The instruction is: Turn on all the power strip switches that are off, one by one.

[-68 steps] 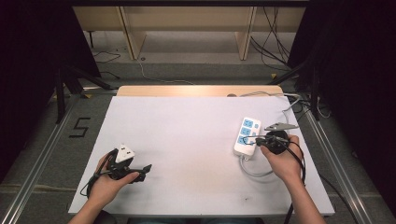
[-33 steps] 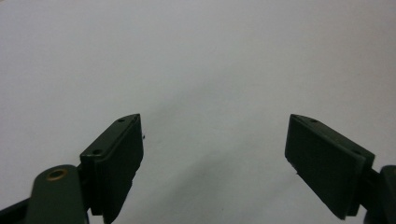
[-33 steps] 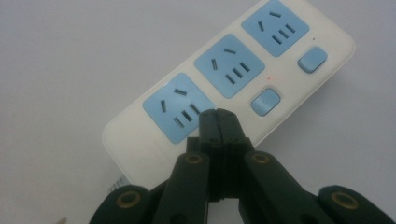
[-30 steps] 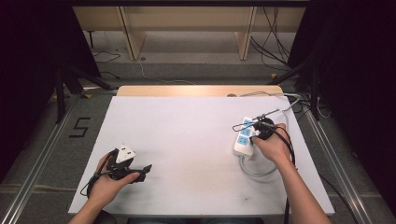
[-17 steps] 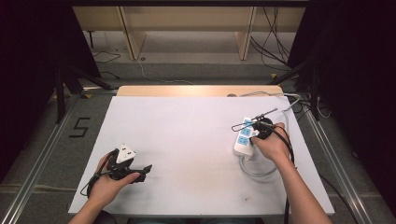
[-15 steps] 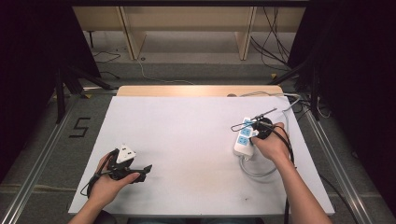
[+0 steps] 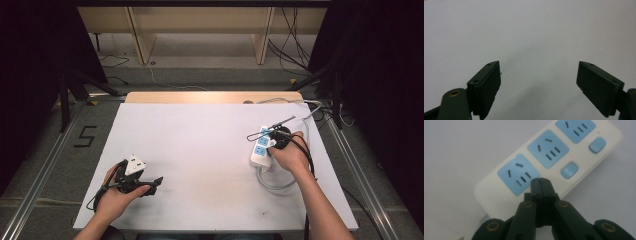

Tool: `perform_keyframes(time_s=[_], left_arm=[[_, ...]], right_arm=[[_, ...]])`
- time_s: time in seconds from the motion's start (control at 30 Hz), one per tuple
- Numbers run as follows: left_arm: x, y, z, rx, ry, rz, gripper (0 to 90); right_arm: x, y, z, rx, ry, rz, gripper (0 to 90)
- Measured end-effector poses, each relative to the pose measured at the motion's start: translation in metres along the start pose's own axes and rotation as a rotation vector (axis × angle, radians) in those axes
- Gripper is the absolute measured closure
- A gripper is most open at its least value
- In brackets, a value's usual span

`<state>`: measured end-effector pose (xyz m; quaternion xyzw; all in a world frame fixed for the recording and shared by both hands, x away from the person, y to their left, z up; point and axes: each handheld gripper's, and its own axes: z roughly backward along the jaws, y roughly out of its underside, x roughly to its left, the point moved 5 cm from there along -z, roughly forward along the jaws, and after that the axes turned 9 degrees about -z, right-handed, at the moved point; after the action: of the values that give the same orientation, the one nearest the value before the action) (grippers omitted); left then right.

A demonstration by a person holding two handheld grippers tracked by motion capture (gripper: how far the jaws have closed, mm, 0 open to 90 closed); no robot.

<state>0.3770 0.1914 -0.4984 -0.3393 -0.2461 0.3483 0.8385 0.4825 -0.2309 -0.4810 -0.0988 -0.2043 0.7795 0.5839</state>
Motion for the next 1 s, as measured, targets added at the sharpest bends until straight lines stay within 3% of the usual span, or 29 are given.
perform_keyframes(time_s=[0.1,0.23,0.43,0.5,0.67,1.0], left_arm=[[0.000,0.000,0.001,0.000,0.001,0.000,19.4],[0.001,0.000,0.000,-0.005,0.000,0.005,19.5],[0.002,0.000,-0.001,0.001,0.002,0.002,19.6],[0.001,0.001,0.000,0.001,0.001,0.002,19.7],[0.001,0.001,0.000,-0.002,-0.003,0.004,19.7],[0.002,0.001,0.000,0.002,0.000,0.005,19.8]], right_arm=[[-0.001,-0.001,0.000,0.003,-0.013,-0.018,90.0],[-0.001,-0.002,0.000,0.004,-0.013,-0.007,90.0],[-0.005,-0.016,0.017,-0.113,-0.024,-0.048,90.0],[-0.007,-0.022,0.024,-0.125,-0.024,-0.051,90.0],[-0.009,-0.031,0.029,-0.112,-0.014,-0.037,90.0],[-0.014,-0.037,0.021,-0.083,0.001,-0.048,90.0]])
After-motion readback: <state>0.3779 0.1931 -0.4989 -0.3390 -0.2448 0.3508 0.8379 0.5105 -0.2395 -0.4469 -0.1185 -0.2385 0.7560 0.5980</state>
